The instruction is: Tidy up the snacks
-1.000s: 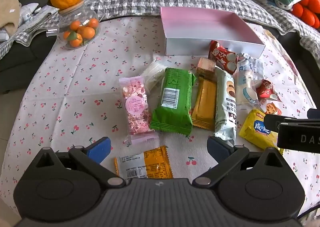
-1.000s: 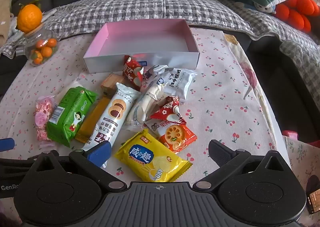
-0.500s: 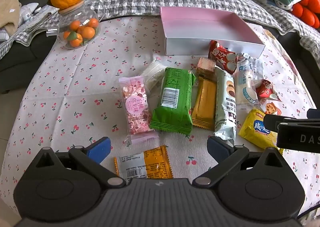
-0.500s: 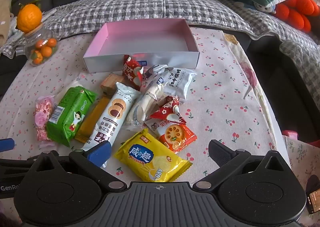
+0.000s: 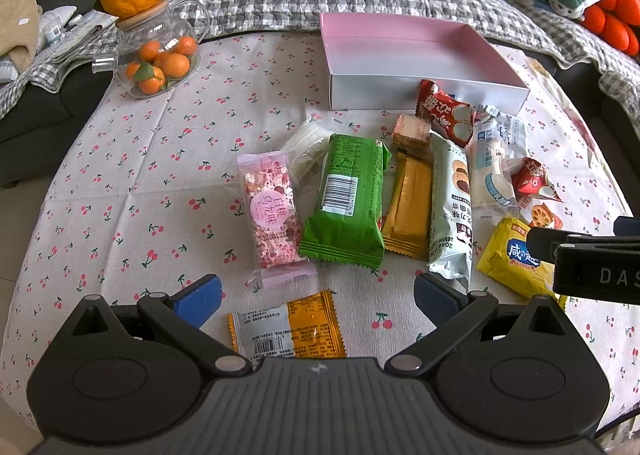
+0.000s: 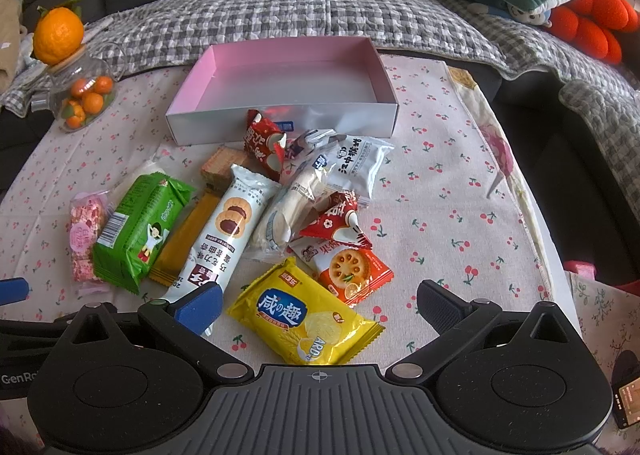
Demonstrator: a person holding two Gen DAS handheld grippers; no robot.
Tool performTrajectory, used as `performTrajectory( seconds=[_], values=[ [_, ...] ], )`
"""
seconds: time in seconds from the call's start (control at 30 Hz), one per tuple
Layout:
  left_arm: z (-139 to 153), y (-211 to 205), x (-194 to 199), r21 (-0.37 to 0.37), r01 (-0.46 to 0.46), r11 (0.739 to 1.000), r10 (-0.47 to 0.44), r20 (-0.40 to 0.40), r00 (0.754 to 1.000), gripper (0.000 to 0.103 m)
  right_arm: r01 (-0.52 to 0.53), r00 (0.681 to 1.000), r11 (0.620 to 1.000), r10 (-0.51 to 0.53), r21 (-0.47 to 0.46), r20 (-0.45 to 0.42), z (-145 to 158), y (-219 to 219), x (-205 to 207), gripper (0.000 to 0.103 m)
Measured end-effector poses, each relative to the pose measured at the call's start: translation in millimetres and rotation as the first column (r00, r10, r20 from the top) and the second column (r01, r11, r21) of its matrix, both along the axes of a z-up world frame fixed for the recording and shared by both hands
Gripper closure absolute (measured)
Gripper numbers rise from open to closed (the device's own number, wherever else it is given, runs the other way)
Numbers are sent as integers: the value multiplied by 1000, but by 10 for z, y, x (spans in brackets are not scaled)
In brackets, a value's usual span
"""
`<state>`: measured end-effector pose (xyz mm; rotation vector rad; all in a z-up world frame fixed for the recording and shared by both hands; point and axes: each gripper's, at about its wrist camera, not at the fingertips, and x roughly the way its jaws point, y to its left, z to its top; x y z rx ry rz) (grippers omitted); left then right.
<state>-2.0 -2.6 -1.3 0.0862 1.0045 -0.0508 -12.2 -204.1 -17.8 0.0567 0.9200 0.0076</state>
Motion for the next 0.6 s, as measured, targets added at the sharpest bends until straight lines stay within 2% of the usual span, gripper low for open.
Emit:
performTrajectory(
  seconds=[0.6],
  values=[
    [3,47,21,-10,1,1000,-1,11,1000,1,17,1000,1000,-17,7,-5,-14,-54,10,0]
  ],
)
